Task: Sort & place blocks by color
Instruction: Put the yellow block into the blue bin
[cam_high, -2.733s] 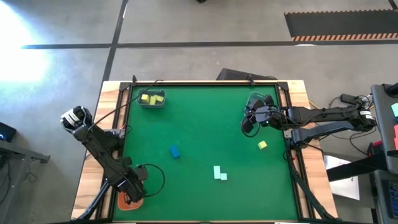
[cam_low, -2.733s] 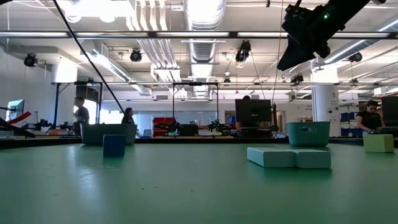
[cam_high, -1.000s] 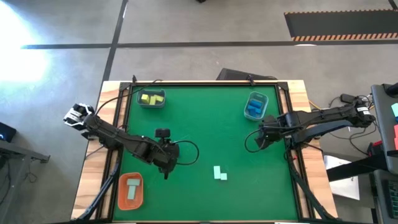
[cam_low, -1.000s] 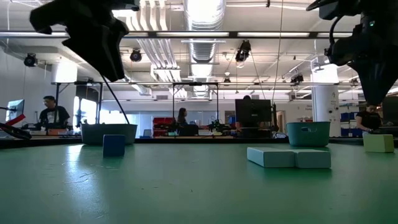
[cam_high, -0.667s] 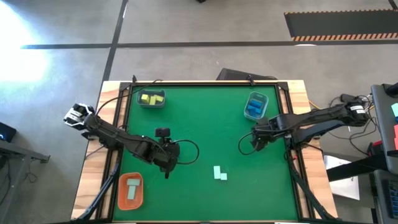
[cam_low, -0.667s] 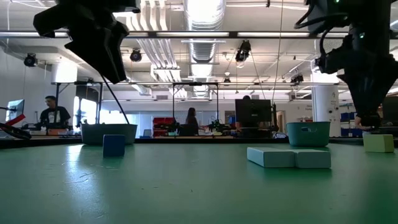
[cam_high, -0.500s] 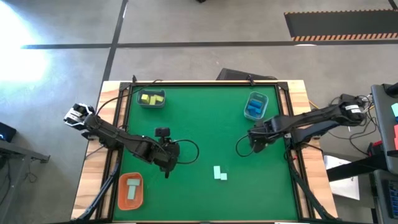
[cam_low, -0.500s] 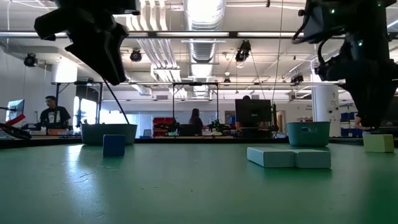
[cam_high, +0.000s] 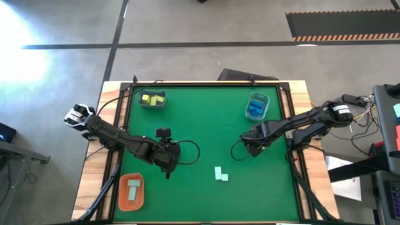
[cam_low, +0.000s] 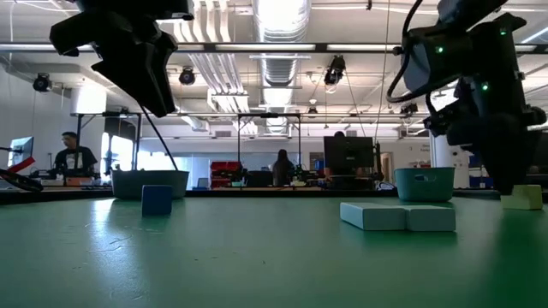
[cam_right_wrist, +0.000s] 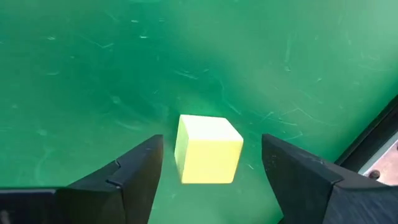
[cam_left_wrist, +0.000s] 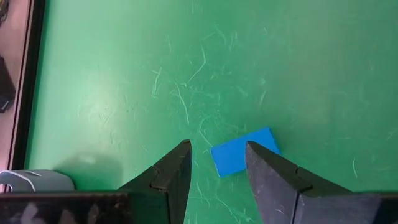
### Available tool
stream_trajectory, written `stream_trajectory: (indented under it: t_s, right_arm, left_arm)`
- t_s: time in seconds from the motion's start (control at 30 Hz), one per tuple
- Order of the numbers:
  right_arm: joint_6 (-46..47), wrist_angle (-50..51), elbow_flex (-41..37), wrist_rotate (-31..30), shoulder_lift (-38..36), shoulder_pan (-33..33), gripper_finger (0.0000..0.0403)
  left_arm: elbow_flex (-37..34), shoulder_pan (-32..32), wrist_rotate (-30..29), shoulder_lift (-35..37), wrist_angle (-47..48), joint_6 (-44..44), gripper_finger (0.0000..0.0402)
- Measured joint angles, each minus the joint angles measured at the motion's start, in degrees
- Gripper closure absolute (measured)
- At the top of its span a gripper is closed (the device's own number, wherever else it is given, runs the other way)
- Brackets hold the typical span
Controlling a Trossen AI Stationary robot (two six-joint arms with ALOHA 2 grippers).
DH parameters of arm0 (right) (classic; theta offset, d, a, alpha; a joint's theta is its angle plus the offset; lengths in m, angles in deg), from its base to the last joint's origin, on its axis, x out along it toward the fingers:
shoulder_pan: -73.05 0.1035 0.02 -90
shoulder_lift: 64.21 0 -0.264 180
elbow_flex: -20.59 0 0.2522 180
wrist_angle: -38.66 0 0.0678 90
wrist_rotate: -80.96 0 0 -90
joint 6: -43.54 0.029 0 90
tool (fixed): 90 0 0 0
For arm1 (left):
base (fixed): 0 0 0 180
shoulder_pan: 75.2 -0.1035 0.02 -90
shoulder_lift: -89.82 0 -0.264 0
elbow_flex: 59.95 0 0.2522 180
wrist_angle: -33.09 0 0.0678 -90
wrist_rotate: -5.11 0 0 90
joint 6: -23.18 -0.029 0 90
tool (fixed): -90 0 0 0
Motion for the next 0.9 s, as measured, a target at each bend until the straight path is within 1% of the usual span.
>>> stream_trajectory:
  t_s: [0.1, 0.23, 0.37, 0.53, 0.67, 0.73, 0.8, 0.9]
  right_arm:
    - [-0.7, -0.2, 0.0, 0.0, 1.5, 0.0, 0.0158]
    - [-1.1, -0.3, 0.0, 0.0, 3.1, 0.0, 0.0185]
    - [-2.3, -0.4, 0.0, 0.0, 4.2, 0.0, 0.0225]
    - [-3.3, -0.6, 0.1, 0.0, 3.7, 0.0, 0.0277]
    - [-4.6, -0.8, 0.3, -0.2, 2.1, 0.0, 0.0280]
    - [-4.8, -0.7, 0.9, -1.3, 0.5, 0.0, 0.0280]
    - [-5.3, -0.8, 1.9, -3.6, -1.5, 0.0, 0.0279]
    - [-7.5, -3.4, 3.5, -8.8, -5.0, 0.0, 0.0274]
  left_arm:
    - [0.0, 0.0, 0.0, 0.0, -0.1, 0.0, 0.0268]
    - [0.0, 0.0, 0.0, 0.0, -0.5, 0.0, 0.0268]
    - [0.0, 0.0, 0.0, 0.0, -0.7, 0.0, 0.0268]
    - [0.0, 0.0, 0.0, 0.0, -2.2, 0.0, 0.0268]
    - [0.1, 0.0, 0.0, 0.0, -3.4, -0.4, 0.0268]
    - [0.3, 0.0, -0.1, 0.0, -4.4, -0.5, 0.0268]
    - [0.1, 0.0, -0.1, 0.0, -6.4, -1.5, 0.0268]
    - [0.0, 0.0, -0.1, 0.0, -10.7, -3.8, 0.0268]
